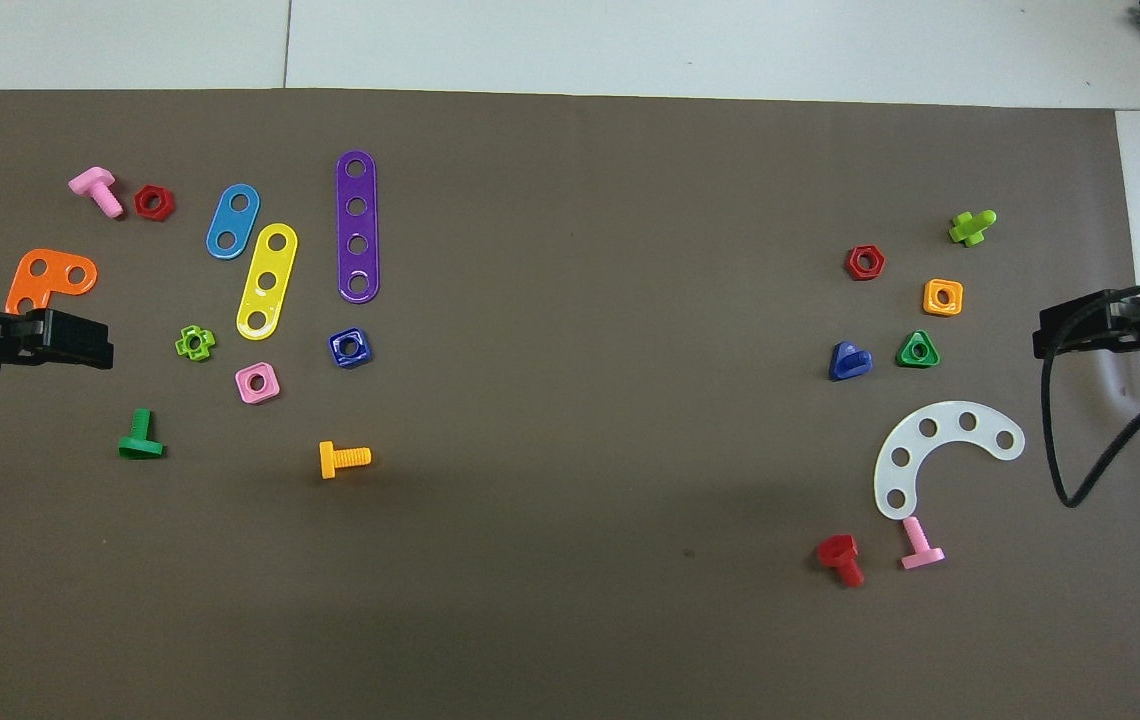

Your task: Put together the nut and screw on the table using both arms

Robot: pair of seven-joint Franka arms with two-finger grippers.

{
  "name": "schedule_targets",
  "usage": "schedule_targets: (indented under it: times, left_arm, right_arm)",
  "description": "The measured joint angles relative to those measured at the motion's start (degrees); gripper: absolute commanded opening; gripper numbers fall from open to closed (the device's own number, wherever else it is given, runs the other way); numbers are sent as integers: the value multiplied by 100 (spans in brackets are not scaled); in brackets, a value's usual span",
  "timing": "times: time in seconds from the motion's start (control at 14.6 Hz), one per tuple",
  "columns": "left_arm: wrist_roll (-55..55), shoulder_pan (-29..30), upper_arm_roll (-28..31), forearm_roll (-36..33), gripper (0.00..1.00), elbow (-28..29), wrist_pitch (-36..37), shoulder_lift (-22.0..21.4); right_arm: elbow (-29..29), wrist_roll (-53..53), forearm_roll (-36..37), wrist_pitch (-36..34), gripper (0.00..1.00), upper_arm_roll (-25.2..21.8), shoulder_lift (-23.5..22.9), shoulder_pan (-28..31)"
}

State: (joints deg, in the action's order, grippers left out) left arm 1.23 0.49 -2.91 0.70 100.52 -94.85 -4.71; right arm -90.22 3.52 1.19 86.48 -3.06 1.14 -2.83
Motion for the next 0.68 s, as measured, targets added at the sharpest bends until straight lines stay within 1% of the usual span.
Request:
schedule_targets:
  times: [0.34,0.55,0.68]
  left_arm:
    - [0,0,0,0,100,0,0,0]
    - [0,0,0,0,100,0,0,0]
    - [0,0,0,0,100,0,0,0]
  right_arm:
    - [-22,0,0,23,100,1,1,2]
    - [-279,0,-2,586,100,3,9,2]
    - [-587,-28,-3,1040,100,5,2,1]
